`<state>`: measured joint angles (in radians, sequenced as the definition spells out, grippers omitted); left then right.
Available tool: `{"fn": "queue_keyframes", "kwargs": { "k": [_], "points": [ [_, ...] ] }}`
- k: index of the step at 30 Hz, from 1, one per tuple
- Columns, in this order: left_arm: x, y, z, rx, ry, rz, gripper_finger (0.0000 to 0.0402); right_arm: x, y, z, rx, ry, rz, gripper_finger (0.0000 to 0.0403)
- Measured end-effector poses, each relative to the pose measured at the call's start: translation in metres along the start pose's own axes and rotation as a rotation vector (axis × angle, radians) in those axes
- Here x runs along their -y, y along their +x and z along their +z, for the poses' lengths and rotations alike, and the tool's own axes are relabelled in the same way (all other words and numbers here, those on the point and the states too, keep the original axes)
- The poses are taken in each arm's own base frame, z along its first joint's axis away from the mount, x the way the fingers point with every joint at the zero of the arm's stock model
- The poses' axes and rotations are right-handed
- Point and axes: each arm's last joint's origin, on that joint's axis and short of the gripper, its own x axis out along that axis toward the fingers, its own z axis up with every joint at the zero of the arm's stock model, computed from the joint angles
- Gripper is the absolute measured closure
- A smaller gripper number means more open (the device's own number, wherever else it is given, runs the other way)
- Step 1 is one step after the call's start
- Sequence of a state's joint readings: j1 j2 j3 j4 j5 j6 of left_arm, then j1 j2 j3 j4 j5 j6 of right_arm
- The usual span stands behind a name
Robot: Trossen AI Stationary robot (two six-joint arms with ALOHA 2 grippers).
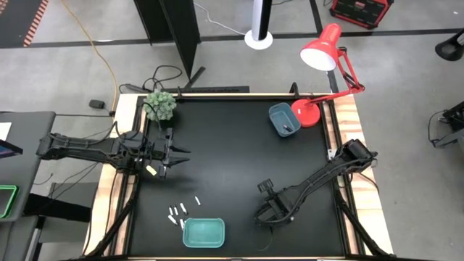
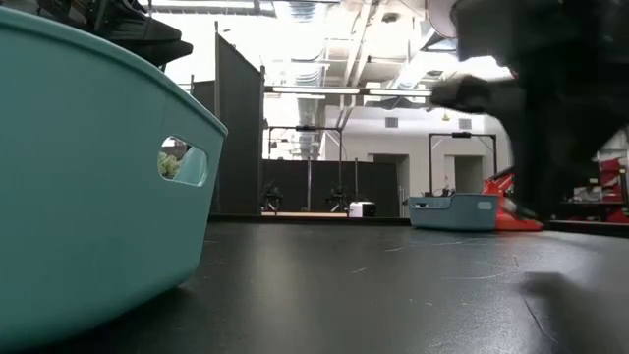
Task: Sort batteries
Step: Put the black battery into the blue bin
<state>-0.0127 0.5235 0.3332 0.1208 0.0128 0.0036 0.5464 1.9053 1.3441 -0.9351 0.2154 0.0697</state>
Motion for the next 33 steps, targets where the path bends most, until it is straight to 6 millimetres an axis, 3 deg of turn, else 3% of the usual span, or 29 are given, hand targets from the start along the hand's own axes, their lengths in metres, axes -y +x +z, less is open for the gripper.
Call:
{"fn": "queue_keyframes", "kwargs": {
  "k": [6, 12, 23, 33],
  "points": [
    [0.000, 0.000, 0.000, -0.001, 0.000, 0.000, 0.0276, 0.022, -0.035, -0.002, 0.149, 0.081, -0.053, 0.0387],
    [0.000, 0.000, 0.000, -0.002, 0.000, 0.000, 0.0276, 0.050, -0.082, -0.020, 0.291, 0.173, -0.157, 0.0387],
    [0.000, 0.000, 0.000, -0.003, -0.001, 0.000, 0.0276, 0.084, -0.145, -0.085, 0.537, 0.338, -0.225, 0.0387],
    [0.000, 0.000, 0.000, -0.003, 0.003, 0.001, 0.0276, 0.095, -0.176, -0.139, 0.794, 0.458, -0.241, 0.0387]
  ]
}}
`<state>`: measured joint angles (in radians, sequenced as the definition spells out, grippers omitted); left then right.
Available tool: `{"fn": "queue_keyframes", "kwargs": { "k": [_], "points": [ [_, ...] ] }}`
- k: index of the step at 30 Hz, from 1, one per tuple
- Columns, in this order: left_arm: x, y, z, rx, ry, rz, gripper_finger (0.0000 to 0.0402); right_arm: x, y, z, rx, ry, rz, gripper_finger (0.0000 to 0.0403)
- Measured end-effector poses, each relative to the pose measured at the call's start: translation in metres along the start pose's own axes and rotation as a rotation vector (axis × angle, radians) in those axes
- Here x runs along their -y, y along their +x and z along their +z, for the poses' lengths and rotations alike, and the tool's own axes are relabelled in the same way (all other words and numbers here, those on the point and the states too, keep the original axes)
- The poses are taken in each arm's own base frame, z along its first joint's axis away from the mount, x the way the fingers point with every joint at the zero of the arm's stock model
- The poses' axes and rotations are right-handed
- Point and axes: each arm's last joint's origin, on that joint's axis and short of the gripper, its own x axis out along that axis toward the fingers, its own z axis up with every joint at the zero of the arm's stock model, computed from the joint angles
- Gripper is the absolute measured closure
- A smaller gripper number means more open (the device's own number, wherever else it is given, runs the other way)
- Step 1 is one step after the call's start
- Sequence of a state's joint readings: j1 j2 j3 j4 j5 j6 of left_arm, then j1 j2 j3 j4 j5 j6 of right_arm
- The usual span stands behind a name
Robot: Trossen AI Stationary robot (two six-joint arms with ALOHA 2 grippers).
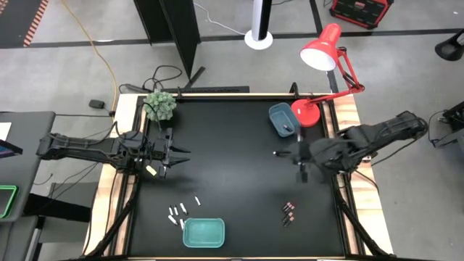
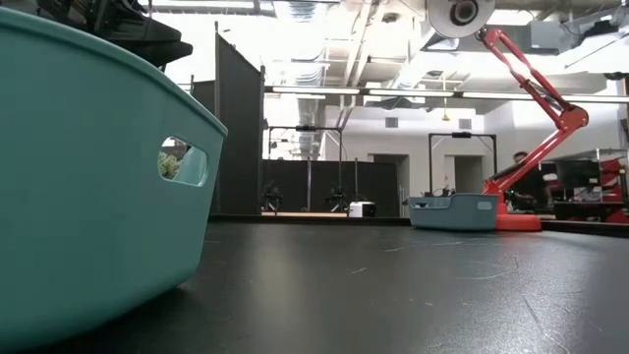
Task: Sort batteries
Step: Put the black battery into the blue bin
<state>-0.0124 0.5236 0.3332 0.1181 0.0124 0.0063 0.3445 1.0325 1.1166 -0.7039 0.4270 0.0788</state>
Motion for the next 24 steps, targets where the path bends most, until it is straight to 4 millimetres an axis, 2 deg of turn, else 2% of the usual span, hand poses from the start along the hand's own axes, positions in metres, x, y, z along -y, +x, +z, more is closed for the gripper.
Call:
{"fn": "queue_keyframes", "kwargs": {
  "k": [7, 10, 18, 24],
  "points": [
    [0.000, 0.000, 0.000, 0.000, 0.000, 0.000, 0.0276, 0.008, -0.016, -0.008, 0.074, 0.034, 0.002, 0.0387],
    [0.000, 0.000, 0.000, 0.000, 0.001, 0.000, 0.0276, 0.008, -0.014, -0.009, 0.072, 0.005, -0.016, 0.0387],
    [0.000, 0.000, 0.000, -0.001, 0.001, -0.001, 0.0276, 0.002, -0.002, -0.009, 0.033, -0.261, -0.023, 0.0387],
    [0.000, 0.000, 0.000, -0.001, 0.000, 0.000, 0.0276, 0.003, 0.003, -0.009, 0.018, -0.271, -0.041, 0.0387]
  ]
}}
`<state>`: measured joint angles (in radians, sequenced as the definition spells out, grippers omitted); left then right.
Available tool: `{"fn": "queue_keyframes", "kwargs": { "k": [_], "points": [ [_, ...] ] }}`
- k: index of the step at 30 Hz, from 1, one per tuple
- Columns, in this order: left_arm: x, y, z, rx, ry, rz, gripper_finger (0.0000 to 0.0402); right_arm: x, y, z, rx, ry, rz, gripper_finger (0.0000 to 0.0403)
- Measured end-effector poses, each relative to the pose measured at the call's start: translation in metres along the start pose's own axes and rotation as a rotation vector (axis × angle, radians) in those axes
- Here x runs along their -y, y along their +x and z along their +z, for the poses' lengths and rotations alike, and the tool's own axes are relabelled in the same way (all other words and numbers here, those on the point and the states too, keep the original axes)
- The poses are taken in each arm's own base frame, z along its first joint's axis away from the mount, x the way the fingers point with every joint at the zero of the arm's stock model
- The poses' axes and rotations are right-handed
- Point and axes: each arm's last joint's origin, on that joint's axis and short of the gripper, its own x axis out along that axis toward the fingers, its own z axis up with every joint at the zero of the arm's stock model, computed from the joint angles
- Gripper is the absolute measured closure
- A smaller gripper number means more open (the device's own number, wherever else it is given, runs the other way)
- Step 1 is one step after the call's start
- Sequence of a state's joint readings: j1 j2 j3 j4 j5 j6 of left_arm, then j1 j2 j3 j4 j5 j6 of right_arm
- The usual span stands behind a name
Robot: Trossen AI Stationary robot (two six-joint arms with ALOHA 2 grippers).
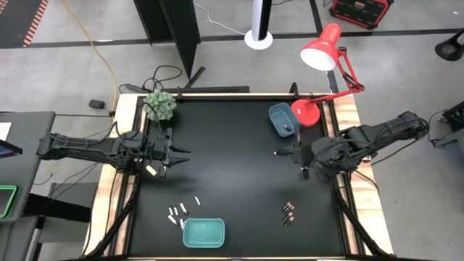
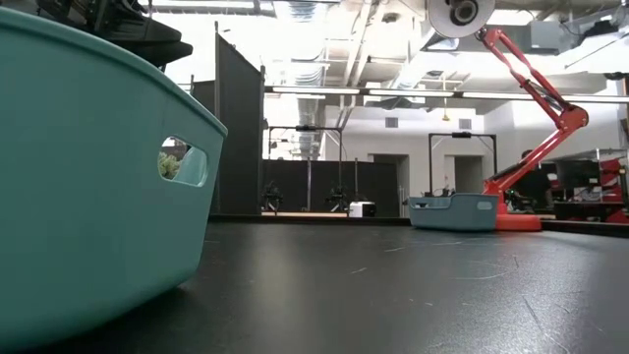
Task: Sort batteries
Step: Put the black battery into the blue bin
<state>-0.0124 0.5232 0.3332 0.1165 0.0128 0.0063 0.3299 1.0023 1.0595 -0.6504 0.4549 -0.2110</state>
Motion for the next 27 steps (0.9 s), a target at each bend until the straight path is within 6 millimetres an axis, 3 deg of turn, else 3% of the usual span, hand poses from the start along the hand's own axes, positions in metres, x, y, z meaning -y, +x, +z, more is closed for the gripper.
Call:
{"fn": "queue_keyframes", "kwargs": {
  "k": [11, 16, 27],
  "points": [
    [0.000, 0.000, 0.000, 0.002, -0.002, 0.000, 0.0276, 0.016, -0.008, -0.006, 0.004, 0.404, -0.034, 0.0387],
    [0.000, 0.000, 0.000, 0.002, 0.000, 0.000, 0.0276, 0.021, -0.007, -0.011, -0.033, 0.497, -0.060, 0.0387],
    [0.000, 0.000, 0.001, 0.013, -0.024, 0.000, 0.0276, 0.058, 0.030, -0.057, -0.448, 0.706, -0.575, 0.0387]
  ]
}}
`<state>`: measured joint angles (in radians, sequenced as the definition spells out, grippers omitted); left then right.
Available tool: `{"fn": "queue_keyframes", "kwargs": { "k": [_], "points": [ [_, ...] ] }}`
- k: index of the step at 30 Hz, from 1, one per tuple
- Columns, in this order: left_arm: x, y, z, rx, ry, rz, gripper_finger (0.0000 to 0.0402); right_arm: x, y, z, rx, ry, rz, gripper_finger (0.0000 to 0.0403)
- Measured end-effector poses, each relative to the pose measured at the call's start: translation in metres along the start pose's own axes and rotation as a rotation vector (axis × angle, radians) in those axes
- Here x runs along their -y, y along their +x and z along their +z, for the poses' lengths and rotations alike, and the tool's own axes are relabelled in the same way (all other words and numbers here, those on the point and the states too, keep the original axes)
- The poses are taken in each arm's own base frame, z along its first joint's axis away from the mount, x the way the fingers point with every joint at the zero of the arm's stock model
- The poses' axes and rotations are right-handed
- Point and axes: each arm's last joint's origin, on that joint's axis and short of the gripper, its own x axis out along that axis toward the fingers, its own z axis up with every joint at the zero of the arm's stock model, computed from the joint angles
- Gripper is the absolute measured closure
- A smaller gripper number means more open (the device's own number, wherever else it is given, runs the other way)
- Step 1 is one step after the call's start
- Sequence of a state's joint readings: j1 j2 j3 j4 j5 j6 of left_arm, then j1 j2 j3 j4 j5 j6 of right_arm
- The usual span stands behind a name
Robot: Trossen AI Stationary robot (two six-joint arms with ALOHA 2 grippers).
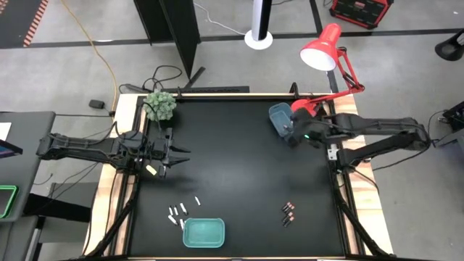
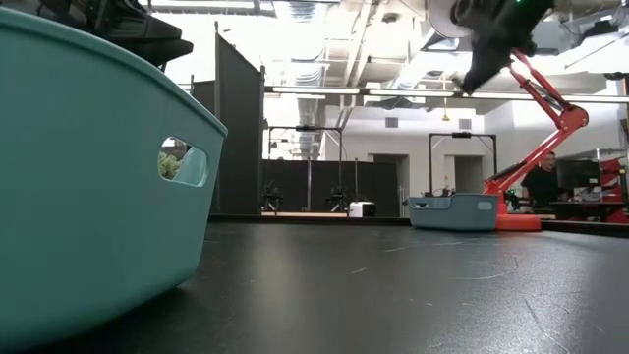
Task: Sort batteries
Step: Put the black battery into the blue bin
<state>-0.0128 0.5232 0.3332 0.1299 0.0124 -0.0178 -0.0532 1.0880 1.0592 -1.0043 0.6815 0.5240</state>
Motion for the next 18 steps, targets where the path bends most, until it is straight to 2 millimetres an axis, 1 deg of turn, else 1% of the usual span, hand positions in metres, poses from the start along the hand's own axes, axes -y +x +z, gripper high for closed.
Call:
{"fn": "queue_keyframes", "kwargs": {
  "k": [4, 8, 13, 18],
  "points": [
    [0.000, 0.000, 0.000, 0.000, -0.018, 0.000, 0.0276, 0.000, 0.030, 0.006, -0.077, 0.021, -0.099, 0.0387],
    [0.000, 0.000, 0.000, 0.002, -0.016, 0.000, 0.0276, 0.002, 0.065, 0.012, -0.165, 0.032, -0.167, 0.0387],
    [0.000, 0.000, 0.000, 0.003, -0.019, 0.000, 0.0276, 0.007, 0.108, 0.010, -0.318, 0.022, -0.218, 0.0387],
    [0.000, 0.000, 0.000, 0.003, -0.031, 0.000, 0.0276, 0.004, 0.135, 0.007, -0.398, 0.000, -0.181, 0.0382]
  ]
}}
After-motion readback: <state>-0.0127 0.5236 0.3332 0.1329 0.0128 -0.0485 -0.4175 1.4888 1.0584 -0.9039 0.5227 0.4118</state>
